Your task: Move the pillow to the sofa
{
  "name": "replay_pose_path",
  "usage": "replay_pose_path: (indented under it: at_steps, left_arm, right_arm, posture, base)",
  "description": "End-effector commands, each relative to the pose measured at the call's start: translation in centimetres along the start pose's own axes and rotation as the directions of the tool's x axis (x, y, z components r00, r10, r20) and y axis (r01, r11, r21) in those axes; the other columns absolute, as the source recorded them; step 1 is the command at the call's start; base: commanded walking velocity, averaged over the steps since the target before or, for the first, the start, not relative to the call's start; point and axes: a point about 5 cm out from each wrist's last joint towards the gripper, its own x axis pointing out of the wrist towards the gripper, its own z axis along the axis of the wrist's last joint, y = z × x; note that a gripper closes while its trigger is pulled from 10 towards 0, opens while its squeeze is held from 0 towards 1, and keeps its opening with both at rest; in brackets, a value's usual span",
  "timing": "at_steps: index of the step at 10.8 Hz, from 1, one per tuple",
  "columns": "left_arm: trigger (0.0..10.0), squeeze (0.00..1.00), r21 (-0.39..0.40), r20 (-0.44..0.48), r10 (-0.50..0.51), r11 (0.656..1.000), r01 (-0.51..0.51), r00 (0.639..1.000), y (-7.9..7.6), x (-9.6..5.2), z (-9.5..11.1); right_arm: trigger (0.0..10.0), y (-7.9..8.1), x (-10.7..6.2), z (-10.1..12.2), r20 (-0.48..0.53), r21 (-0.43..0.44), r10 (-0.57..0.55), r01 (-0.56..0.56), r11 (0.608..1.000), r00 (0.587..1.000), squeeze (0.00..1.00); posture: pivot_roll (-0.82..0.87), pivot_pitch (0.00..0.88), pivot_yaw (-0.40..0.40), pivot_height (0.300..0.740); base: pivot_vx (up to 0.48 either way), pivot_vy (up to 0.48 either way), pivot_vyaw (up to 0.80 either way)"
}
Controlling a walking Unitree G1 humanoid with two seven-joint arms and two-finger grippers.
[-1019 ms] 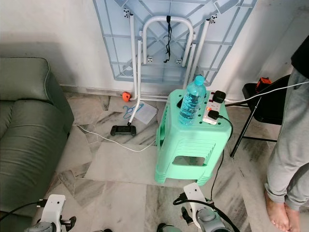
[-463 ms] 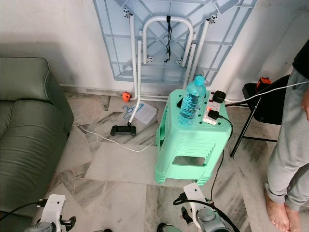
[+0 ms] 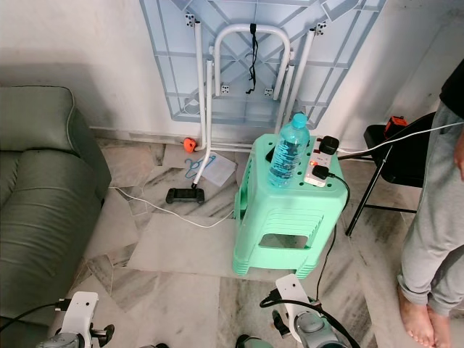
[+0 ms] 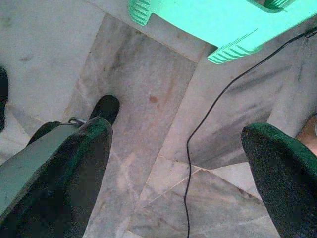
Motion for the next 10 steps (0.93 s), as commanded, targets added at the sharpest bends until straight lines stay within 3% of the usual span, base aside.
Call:
replay_pose_path:
  at_steps: [1, 8, 10]
  left_arm:
    - [10.0, 0.0, -0.118, 0.198, -0.034, 0.991, 0.059, 0.98, -3.26, 0.34, 6.93]
    - [10.0, 0.0, -0.118, 0.198, -0.034, 0.991, 0.059, 0.98, -3.26, 0.34, 6.93]
    - [10.0, 0.0, -0.143, 0.168, -0.045, 0.987, 0.07, 0.985, -3.42, 0.41, 6.45]
  right_arm:
    - [10.0, 3.47, 0.33, 7.28, 0.141, 0.28, 0.108, -0.145, 0.949, 0.984, 0.0]
    - [10.0, 3.47, 0.33, 7.28, 0.141, 0.28, 0.108, -0.145, 0.949, 0.984, 0.0]
    - [10.0, 3.14, 0.35, 7.01, 0.135, 0.35, 0.116, -0.157, 0.923, 0.984, 0.0]
  posture:
    - [0.03, 0.0, -0.091, 0.74]
    - [0.03, 0.0, -0.091, 0.74]
    - [0.03, 0.008, -0.117, 0.74]
  base:
    - [0.0, 0.0, 0.0]
    - [0.0, 0.0, 0.0]
    - [0.0, 0.0, 0.0]
